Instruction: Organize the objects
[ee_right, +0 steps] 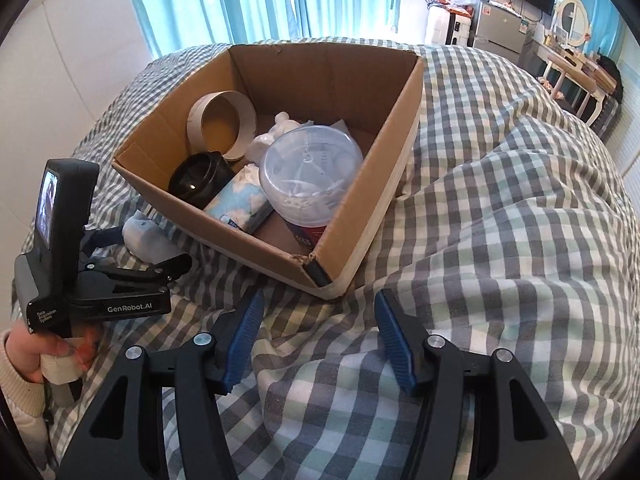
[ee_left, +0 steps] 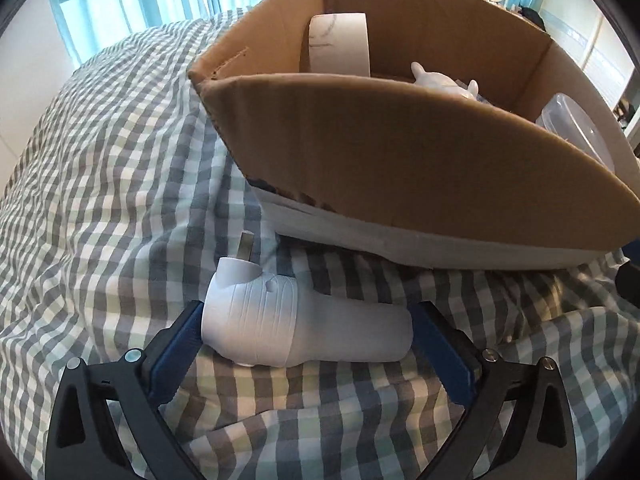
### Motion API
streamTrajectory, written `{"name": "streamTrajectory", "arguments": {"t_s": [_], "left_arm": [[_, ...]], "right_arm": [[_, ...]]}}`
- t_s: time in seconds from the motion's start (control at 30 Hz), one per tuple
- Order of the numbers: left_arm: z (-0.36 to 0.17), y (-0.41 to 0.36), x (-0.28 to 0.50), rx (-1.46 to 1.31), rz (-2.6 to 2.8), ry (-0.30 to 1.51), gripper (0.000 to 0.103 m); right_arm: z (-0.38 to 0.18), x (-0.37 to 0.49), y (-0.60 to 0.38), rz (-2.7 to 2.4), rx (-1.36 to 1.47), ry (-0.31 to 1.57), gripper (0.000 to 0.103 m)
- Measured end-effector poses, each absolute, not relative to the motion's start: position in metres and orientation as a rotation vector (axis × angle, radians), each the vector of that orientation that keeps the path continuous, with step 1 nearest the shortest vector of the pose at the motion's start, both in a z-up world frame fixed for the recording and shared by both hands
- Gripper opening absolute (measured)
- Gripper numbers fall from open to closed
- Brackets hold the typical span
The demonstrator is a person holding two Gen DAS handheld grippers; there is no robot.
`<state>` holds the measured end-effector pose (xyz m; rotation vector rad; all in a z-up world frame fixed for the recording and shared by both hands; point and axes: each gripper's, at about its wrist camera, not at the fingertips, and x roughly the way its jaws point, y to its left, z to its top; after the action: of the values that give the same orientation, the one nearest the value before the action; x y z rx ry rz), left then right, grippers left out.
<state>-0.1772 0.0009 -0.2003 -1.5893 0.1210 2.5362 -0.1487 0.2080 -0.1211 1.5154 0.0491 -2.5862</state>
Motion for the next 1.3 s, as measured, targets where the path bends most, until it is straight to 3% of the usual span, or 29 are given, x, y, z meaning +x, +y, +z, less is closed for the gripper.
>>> {"name": "streamTrajectory", "arguments": {"t_s": [0.3,0.37,0.43,0.53,0.6,0.63,0.67,0.93,1.1,1.13,1.23,1.3], "left_arm": [[-0.202,-0.002,-0.169,-1.549,2.533,0.093,0.102],[-0.198,-0.016,-0.160,-1.528,2.562,0.076,0.084],[-0.195,-0.027,-0.156,-1.526,2.562,0.031,0.080],[-0.200,-0.032,-0.155,-1.555,2.529,0.006,0.081],[-0.202,-0.030,-0.153,-1.559,2.518,0.018,0.088],[-0.204,-0.029,-0.154,-1.573,2.500,0.027,0.099],[-0.209,-0.026,-0.155,-1.595,2.473,0.038,0.103],[-0.218,-0.017,-0.161,-1.614,2.490,0.060,0.103],[-0.231,0.010,-0.157,-1.693,2.475,0.283,0.103],[-0.229,0.008,-0.155,-1.683,2.482,0.273,0.101],[-0.221,-0.002,-0.150,-1.679,2.518,0.217,0.080],[-0.217,-0.007,-0.145,-1.686,2.524,0.198,0.072]], "right_arm": [[-0.138,-0.159,0.205,-2.580,1.619,0.093,0.059],[-0.139,-0.160,0.203,-2.584,1.622,0.103,0.059],[-0.138,-0.159,0.201,-2.588,1.624,0.114,0.059],[-0.138,-0.159,0.199,-2.591,1.627,0.124,0.059],[-0.138,-0.159,0.198,-2.594,1.627,0.144,0.059],[-0.137,-0.158,0.197,-2.599,1.622,0.154,0.059],[-0.136,-0.157,0.196,-2.604,1.616,0.164,0.059],[-0.136,-0.154,0.197,-2.604,1.589,0.155,0.059],[-0.131,-0.146,0.204,-2.610,1.543,0.110,0.059],[-0.129,-0.144,0.207,-2.616,1.533,0.095,0.059],[-0.127,-0.140,0.215,-2.626,1.510,0.047,0.059],[-0.128,-0.137,0.217,-2.629,1.501,0.026,0.059]]}}
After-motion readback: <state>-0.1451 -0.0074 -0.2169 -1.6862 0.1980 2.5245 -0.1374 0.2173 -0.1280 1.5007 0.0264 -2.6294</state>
